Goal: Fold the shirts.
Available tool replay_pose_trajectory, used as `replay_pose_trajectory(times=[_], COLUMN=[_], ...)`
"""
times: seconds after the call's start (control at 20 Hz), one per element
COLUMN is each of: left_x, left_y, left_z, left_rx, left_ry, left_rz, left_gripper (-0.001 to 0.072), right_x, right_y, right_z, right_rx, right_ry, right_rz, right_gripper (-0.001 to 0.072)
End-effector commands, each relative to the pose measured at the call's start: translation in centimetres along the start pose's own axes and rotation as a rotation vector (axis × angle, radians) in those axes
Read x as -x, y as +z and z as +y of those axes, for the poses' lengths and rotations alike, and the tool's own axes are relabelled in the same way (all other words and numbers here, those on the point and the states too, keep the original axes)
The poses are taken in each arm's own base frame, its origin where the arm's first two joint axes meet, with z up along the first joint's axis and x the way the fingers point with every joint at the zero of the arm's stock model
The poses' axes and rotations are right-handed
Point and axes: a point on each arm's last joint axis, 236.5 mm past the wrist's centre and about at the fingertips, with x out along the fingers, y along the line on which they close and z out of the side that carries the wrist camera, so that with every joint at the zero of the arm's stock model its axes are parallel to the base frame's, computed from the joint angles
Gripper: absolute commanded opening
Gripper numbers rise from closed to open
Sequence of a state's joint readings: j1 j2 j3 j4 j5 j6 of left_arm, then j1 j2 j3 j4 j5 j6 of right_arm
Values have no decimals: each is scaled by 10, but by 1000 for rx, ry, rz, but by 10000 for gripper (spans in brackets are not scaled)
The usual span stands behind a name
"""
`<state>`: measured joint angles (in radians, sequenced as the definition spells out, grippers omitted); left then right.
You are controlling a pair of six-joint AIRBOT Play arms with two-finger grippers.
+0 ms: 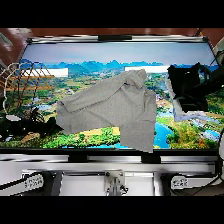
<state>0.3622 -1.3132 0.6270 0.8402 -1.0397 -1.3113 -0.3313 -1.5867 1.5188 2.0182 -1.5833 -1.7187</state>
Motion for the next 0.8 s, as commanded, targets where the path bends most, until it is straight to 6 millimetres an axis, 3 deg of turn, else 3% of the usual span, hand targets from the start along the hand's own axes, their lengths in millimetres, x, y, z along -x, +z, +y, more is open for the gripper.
replay_pose_trajectory(times=[0.0, 0.15, 0.3, 0.6, 0.75], left_x=[3, 14, 18, 20, 24], left_y=[0, 4, 5, 1, 5], left_z=[-11, -22, -25, -28, -32], left_rx=[-47, -100, -119, -148, -168], left_ry=[-24, -36, -39, -45, -47], left_rz=[20, 11, 3, 12, -5], left_gripper=[40, 39, 40, 40, 39], right_x=[-52, -96, -125, -158, -160], right_y=[-34, -57, -70, -53, -44], right_z=[-3, 0, 3, 21, 32], right_rx=[6, 5, 30, 50, 82], right_ry=[4, 23, 17, 33, 45], right_rz=[123, 171, 225, 177, 138], right_gripper=[566, 566, 563, 539, 111])
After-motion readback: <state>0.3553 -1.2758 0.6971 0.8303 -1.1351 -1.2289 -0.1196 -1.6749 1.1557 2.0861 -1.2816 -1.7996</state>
